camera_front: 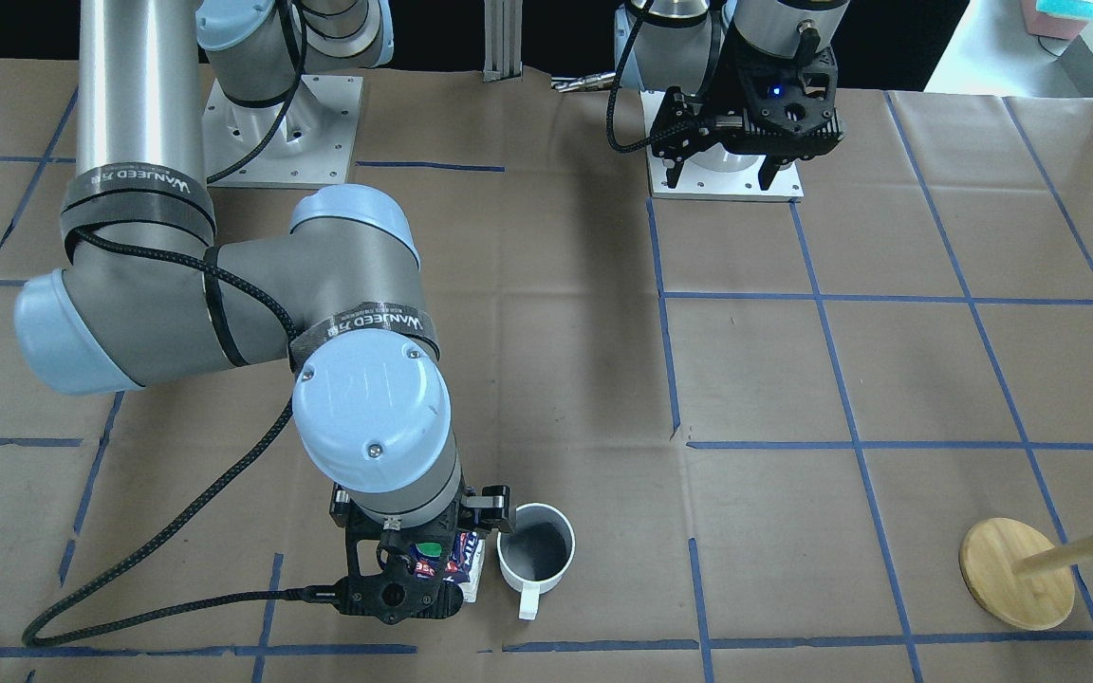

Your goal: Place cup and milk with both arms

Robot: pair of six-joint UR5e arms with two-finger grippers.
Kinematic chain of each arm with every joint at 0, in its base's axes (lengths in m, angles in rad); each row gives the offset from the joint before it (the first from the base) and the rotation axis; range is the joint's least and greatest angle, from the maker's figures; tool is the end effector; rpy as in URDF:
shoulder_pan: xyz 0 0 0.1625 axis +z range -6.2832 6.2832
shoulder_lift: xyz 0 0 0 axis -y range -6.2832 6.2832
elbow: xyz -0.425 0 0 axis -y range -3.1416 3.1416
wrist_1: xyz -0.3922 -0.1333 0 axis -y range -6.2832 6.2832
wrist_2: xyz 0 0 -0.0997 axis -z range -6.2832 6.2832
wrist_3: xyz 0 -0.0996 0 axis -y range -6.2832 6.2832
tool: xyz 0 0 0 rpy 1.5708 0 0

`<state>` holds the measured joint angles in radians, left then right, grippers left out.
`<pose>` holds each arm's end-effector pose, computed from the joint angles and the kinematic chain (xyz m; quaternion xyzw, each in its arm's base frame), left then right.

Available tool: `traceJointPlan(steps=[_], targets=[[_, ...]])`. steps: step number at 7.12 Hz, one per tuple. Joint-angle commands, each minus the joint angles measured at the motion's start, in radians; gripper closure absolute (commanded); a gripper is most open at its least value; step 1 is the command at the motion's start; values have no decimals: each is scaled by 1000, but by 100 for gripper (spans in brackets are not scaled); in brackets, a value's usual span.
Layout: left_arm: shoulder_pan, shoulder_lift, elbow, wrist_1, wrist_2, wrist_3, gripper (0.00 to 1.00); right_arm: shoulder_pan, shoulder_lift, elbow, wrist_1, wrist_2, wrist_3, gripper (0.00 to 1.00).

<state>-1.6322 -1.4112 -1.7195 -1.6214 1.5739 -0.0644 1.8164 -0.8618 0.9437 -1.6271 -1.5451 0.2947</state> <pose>-0.1585 -0.4114 0.4829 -0.0015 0.9998 0.0197 0.0028 0.3177 -0.7087 0.3509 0.0247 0.9995 0.0158 0.0090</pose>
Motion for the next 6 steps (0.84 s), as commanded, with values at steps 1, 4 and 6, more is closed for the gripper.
traceJointPlan(steps=[1,4,6], targets=[[0,0,0,0,0,0,0,-14,-64,12,16,-7,-67,0],[0,0,-2,0,-2,0,0,-133,-292,212,138,3,-239,3],[0,-2,0,2,-2,0,0,-176,-489,419,81,-1,-241,0]])
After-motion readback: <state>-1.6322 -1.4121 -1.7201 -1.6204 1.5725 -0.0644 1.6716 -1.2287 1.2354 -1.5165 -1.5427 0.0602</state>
